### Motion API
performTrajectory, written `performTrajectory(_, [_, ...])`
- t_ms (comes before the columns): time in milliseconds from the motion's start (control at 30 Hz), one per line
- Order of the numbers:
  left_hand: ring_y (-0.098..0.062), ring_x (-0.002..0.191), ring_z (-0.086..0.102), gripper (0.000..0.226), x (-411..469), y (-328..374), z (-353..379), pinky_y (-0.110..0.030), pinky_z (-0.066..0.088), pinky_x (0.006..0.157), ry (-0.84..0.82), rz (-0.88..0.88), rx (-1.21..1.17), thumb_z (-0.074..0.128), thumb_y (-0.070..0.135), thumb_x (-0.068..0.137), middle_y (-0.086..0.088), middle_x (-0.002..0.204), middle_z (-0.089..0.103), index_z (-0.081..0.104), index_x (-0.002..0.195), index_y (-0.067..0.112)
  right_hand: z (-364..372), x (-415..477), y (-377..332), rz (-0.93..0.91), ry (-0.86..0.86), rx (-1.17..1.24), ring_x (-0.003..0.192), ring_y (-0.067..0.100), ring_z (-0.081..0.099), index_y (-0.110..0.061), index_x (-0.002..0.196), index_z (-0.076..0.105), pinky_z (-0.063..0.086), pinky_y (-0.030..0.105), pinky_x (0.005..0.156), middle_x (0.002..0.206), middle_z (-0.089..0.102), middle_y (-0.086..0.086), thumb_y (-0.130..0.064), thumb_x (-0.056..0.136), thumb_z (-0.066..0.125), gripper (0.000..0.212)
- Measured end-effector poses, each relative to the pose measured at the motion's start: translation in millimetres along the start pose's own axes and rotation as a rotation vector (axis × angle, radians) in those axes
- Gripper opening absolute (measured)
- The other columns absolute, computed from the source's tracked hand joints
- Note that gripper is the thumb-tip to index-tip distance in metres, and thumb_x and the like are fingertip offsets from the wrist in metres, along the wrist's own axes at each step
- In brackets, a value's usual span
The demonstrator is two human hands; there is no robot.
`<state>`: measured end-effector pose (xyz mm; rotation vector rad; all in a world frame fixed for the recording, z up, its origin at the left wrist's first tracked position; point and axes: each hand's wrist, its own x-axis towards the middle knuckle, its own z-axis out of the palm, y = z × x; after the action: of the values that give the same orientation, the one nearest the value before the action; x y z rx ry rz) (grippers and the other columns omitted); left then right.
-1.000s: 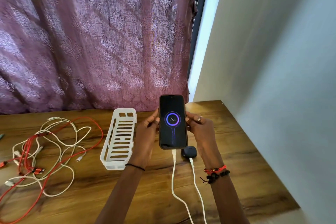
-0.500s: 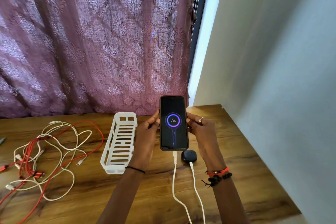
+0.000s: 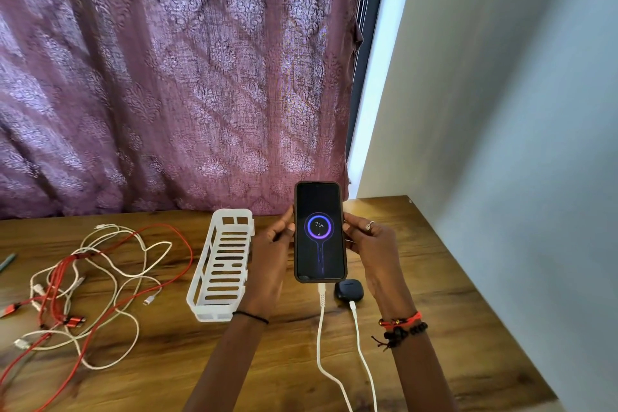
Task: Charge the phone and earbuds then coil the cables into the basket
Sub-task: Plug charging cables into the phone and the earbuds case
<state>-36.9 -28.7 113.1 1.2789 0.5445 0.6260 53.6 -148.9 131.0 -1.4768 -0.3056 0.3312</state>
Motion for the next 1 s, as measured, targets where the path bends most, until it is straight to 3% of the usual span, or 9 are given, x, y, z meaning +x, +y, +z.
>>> performTrajectory(167, [-0.008,0.116,0.054,0.034,1.3,-5.7,-2.1,-0.026,0.048,0.092,-0.002,-0.009,0.009,0.048,0.013,0.095,0.004,0.13,0.057,0.055,0.126,0.026,1.5,1.7,5.6,0.028,0.002,0.013,0.078,0.007,0.068,-0.006,0.107,0.067,0.056,0.017,0.061,0.086,0.07,-0.004,-0.002,0.088,0.057,0.022])
performTrajectory(367, [-0.001,0.105,0.054,0.036,2.3,-17.0,-6.3,-0.015,0.047,0.075,0.007,-0.033,0.027,0.047,0.015,0.096,0.004,0.131,0.056,0.051,0.131,0.022,3.2,4.0,18.8,0.095,0.015,0.008,0.091,0.02,0.068,-0.005,0.106,0.068,0.058,0.024,0.071,0.098,0.071,0.007,-0.003,0.089,0.057,0.021])
performTrajectory(600, [-0.008,0.118,0.047,0.036,8.0,-37.7,-11.3,-0.027,0.044,0.095,0.028,-0.051,0.121,0.047,0.017,0.096,0.005,0.135,0.052,0.051,0.132,0.025,4.2,6.2,36.2,0.162,0.018,0.03,0.09,0.022,0.068,-0.004,0.104,0.067,0.058,0.019,0.063,0.097,0.07,0.007,0.001,0.089,0.054,0.02])
performTrajectory(767, [-0.014,0.121,0.05,0.034,13.1,-59.3,-17.3,-0.041,0.044,0.103,0.057,-0.107,0.17,0.048,0.019,0.096,0.004,0.133,0.055,0.054,0.127,0.031,5.3,7.8,52.4,0.213,0.003,0.025,0.073,0.015,0.069,-0.006,0.094,0.069,0.054,0.019,0.056,0.087,0.071,0.005,0.006,0.089,0.051,0.022])
performTrajectory(900, [-0.014,0.122,0.05,0.035,12.8,-73.8,-21.5,-0.036,0.044,0.102,0.056,-0.154,0.175,0.046,0.016,0.097,0.001,0.135,0.053,0.051,0.13,0.028,7.4,11.6,73.1,0.276,0.022,0.014,0.077,0.022,0.068,-0.007,0.088,0.07,0.054,0.021,0.054,0.089,0.071,0.01,0.009,0.089,0.049,0.026])
performTrajectory(1000, [-0.014,0.127,0.045,0.036,10.1,-86.5,-24.7,-0.026,0.041,0.097,0.064,-0.168,0.192,0.045,0.016,0.097,0.003,0.138,0.05,0.05,0.131,0.025,6.4,16.4,97.6,0.324,0.04,-0.073,0.085,0.024,0.069,-0.007,0.094,0.071,0.058,0.03,0.069,0.095,0.072,0.011,0.006,0.09,0.049,0.025])
